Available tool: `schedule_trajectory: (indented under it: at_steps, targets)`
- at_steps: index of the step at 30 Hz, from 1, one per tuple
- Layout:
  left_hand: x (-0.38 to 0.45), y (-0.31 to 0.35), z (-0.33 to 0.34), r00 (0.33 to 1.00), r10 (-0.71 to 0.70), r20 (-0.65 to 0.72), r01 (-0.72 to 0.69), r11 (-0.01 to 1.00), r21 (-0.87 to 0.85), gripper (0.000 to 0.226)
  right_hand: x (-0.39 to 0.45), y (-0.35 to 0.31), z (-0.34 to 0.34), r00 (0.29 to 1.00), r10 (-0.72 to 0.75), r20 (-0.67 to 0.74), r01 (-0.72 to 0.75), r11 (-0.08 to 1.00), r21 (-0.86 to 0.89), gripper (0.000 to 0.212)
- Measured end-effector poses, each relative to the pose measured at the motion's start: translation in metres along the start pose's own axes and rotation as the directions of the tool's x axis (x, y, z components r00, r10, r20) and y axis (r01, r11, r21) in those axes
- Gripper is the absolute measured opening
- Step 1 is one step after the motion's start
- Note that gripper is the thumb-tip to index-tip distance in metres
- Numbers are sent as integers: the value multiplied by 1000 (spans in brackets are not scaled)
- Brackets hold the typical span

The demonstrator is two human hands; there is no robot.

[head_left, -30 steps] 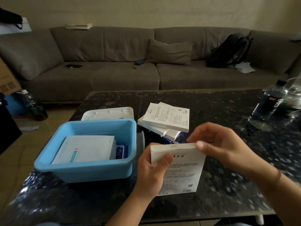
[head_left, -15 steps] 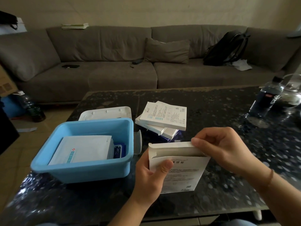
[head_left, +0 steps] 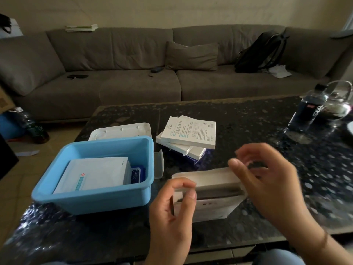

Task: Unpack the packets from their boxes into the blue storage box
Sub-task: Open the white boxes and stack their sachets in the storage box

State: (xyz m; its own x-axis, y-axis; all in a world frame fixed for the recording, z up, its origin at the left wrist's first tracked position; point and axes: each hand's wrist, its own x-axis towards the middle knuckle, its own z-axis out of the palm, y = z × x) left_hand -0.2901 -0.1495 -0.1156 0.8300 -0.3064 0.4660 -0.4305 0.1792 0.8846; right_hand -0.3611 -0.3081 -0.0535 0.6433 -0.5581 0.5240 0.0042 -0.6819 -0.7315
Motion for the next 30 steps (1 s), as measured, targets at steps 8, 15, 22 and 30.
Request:
schedule_trajectory:
  at_steps: [8, 15, 22, 30]
  targets:
    - [-22, 13, -1, 1000, -8, 16, 8, 1000, -4, 16, -61, -2, -14, 997, 72, -23, -74, 991, -115, 28]
    - [-46, 1, 18, 980, -118, -160, 90, 981, -169, 35, -78, 11, 4, 944, 259, -203, -220, 955, 197, 12]
    - [-29, -25, 26, 985, 167, 37, -170, 978, 123, 36, -42, 47, 32, 925, 351, -142, -294, 902, 315, 12]
    - [-45, -49, 44, 927, 247, 282, -319, 916, 245, 49, -69, 58, 34, 913, 397, -95, -384, 914, 129, 23]
